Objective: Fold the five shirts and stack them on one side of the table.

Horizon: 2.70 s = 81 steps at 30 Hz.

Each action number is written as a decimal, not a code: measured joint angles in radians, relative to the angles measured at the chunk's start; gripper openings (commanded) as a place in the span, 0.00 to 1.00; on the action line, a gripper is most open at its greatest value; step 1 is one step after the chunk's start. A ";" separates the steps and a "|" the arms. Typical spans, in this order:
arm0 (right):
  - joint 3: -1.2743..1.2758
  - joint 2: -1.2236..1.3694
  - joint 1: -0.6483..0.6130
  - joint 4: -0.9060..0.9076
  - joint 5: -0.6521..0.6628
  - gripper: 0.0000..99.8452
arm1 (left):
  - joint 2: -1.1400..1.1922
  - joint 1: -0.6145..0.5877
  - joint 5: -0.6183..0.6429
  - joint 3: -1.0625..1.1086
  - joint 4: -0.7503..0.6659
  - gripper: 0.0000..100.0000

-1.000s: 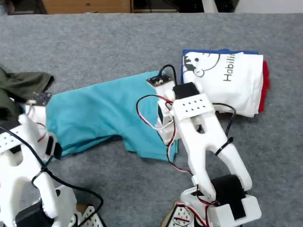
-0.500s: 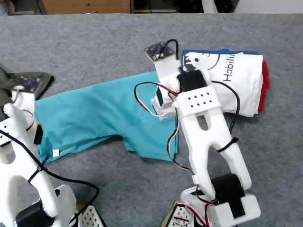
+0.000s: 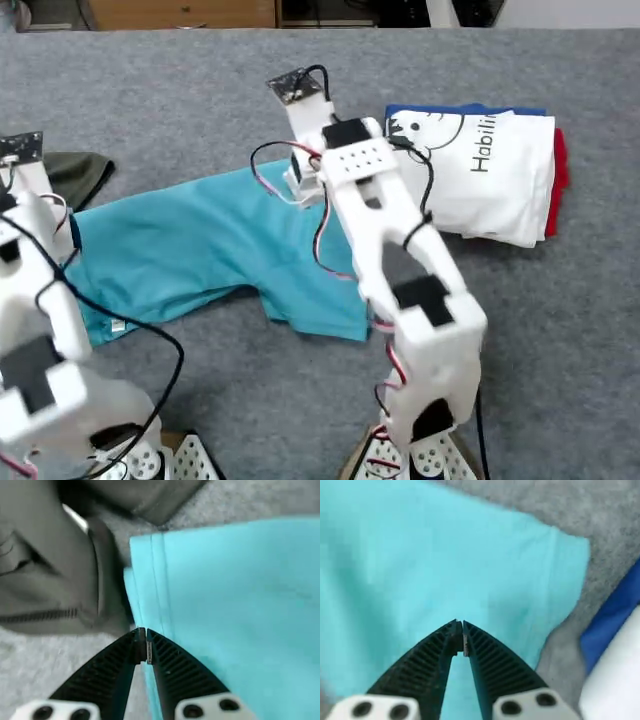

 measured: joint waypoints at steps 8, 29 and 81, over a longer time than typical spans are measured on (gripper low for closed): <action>-0.270 0.330 0.100 -0.018 0.000 0.00 | 0.226 0.000 0.012 -0.124 -0.018 0.02; -0.922 0.489 0.114 0.307 -0.005 0.00 | 0.048 0.000 -0.040 -0.129 -0.051 0.02; -0.345 0.012 -0.006 0.568 0.325 0.01 | -0.574 0.060 -0.072 0.460 0.055 0.02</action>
